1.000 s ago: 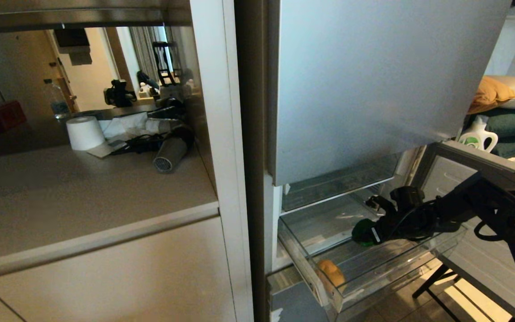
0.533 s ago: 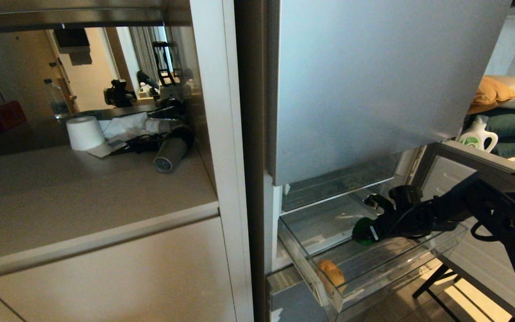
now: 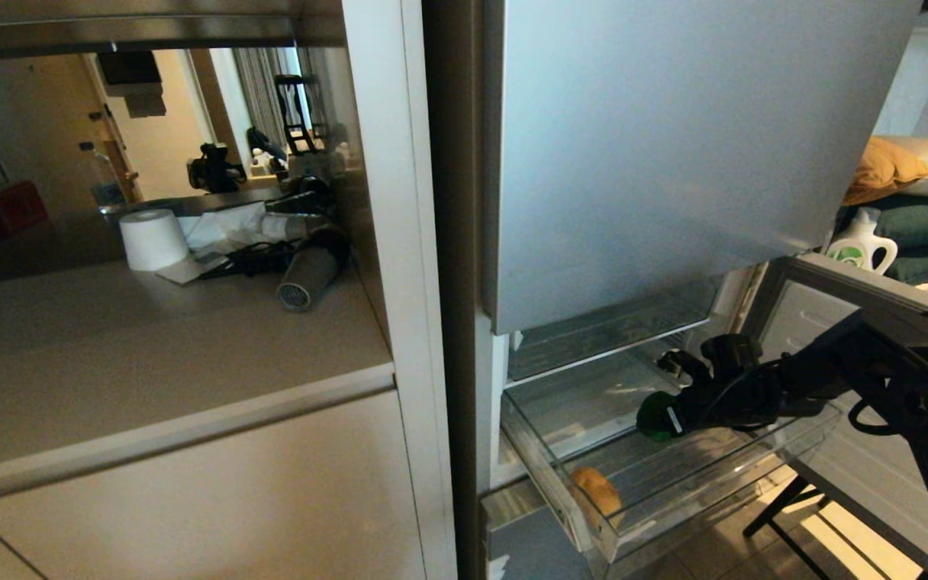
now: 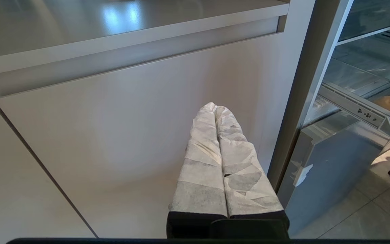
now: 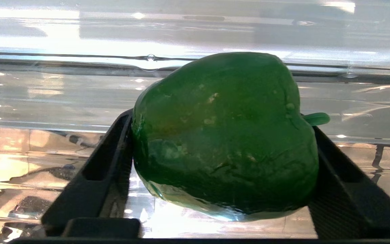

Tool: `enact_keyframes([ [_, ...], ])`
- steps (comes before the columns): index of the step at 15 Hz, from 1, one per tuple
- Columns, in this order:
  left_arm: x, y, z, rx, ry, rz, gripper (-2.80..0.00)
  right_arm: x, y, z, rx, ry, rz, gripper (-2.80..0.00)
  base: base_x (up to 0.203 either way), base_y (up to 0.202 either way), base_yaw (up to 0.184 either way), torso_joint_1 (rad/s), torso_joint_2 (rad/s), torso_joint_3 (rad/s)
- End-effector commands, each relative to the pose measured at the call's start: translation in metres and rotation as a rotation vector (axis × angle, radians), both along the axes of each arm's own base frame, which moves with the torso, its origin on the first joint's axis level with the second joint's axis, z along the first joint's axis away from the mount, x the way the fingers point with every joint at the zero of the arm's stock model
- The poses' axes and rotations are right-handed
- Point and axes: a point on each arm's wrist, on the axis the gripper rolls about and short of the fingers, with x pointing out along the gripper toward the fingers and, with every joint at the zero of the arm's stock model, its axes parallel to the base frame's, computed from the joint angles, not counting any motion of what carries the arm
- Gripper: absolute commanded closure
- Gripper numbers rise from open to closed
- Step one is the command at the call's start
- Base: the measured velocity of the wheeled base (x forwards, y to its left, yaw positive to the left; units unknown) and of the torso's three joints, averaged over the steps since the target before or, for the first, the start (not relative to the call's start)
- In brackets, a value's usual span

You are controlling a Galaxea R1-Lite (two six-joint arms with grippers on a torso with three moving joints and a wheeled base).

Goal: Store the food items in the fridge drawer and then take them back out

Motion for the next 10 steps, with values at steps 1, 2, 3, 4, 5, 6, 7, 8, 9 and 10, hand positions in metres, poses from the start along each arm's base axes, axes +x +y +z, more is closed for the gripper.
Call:
enact_keyframes([
  [1,0.001,0.0,-0.003,0.0,0.011,0.0,0.0,0.0,0.0,-0.001,0.0,0.001,0.003,0.0,0.0,0.0,0.0,0.0,0.0,0.0],
  [2,0.001,0.0,-0.003,0.0,0.011,0.0,0.0,-0.001,0.0,-0.001,-0.001,0.002,0.004,0.0,0.0,0.0,0.0,0.0,0.0,0.0],
  [3,0.001,0.0,-0.003,0.0,0.011,0.0,0.0,-0.001,0.0,-0.001,-0.001,0.002,0.004,0.0,0.0,0.0,0.0,0.0,0.0,0.0],
  [4,0.001,0.0,-0.003,0.0,0.011,0.0,0.0,-0.001,0.0,0.0,0.0,0.003,0.004,0.0,0.0,0.0,0.0,0.0,0.0,0.0],
  [5,0.001,0.0,-0.003,0.0,0.01,0.0,0.0,-0.002,0.0,0.002,-0.001,0.001,0.003,0.0,0.0,0.0,0.0,0.0,0.0,0.0],
  [6,0.001,0.0,-0.003,0.0,0.01,0.0,0.0,-0.002,0.0,0.008,-0.001,-0.009,0.002,0.0,0.0,0.0,0.0,0.0,0.0,0.0],
  [7,0.001,0.0,-0.003,0.0,0.011,0.0,0.0,-0.004,0.0,0.014,-0.001,-0.014,0.001,0.0,0.0,0.0,0.0,0.0,0.0,0.0],
  [8,0.001,0.0,-0.003,0.0,0.011,0.0,0.0,-0.006,0.0,0.023,-0.001,-0.025,0.0,0.0,0.0,0.0,0.0,0.0,0.0,0.0],
  [9,0.001,0.0,-0.003,0.0,0.011,0.0,0.0,-0.009,0.0,0.03,-0.002,-0.033,0.0,0.0,0.0,0.0,0.0,0.0,0.0,0.0],
  [10,0.001,0.0,-0.003,0.0,0.011,0.0,0.0,-0.012,0.0,0.038,-0.001,-0.043,-0.002,0.0,0.0,0.0,0.0,0.0,0.0,0.0],
])
